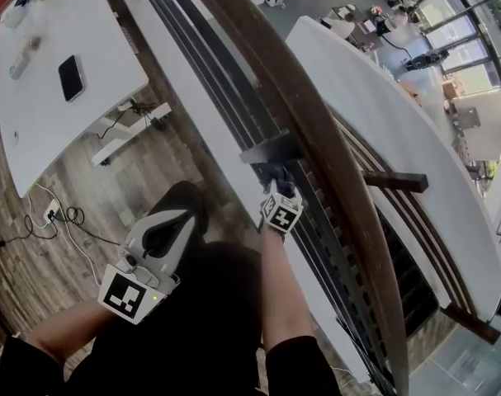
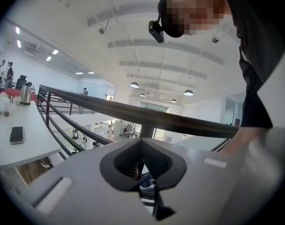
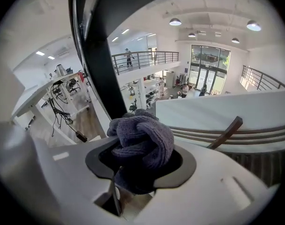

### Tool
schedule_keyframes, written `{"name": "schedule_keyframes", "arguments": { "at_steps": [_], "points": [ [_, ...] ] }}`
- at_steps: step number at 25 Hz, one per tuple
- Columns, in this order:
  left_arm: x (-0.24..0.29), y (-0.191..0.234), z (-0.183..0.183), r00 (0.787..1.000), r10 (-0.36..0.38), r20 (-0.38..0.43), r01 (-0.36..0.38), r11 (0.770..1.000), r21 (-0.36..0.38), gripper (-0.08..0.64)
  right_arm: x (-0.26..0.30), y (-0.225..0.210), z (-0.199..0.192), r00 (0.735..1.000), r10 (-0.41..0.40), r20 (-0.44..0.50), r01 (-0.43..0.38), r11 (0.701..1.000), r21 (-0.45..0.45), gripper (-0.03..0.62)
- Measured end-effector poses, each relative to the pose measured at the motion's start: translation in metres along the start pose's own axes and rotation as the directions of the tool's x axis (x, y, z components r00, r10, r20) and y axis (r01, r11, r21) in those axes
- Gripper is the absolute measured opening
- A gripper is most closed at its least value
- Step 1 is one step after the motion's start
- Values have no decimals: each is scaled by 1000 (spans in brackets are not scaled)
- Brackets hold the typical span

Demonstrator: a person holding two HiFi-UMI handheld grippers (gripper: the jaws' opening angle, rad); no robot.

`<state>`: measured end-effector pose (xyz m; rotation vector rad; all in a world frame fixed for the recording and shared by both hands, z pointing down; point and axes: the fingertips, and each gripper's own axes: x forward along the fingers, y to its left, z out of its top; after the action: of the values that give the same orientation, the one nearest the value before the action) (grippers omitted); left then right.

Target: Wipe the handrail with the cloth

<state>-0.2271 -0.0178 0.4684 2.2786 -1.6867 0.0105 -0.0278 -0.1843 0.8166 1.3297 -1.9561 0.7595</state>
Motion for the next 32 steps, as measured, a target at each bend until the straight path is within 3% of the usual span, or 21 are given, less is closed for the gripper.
{"name": "schedule_keyframes", "arguments": {
  "at_steps": [19,25,32],
  "points": [
    [-2,-38,3,999,-41,-32,42,999,22,0,-37,-48,-44,999,-17,-32,19,998,62,186],
    [-3,-38,5,999,-18,-30,20,998,55,0,-49,-64,-59,999,-34,-32,37,996,84,185],
    [-3,-59,4,999,-32,-27,33,997,64,0,-58,-75,-66,999,-30,-15,31,998,46,187]
  ]
}}
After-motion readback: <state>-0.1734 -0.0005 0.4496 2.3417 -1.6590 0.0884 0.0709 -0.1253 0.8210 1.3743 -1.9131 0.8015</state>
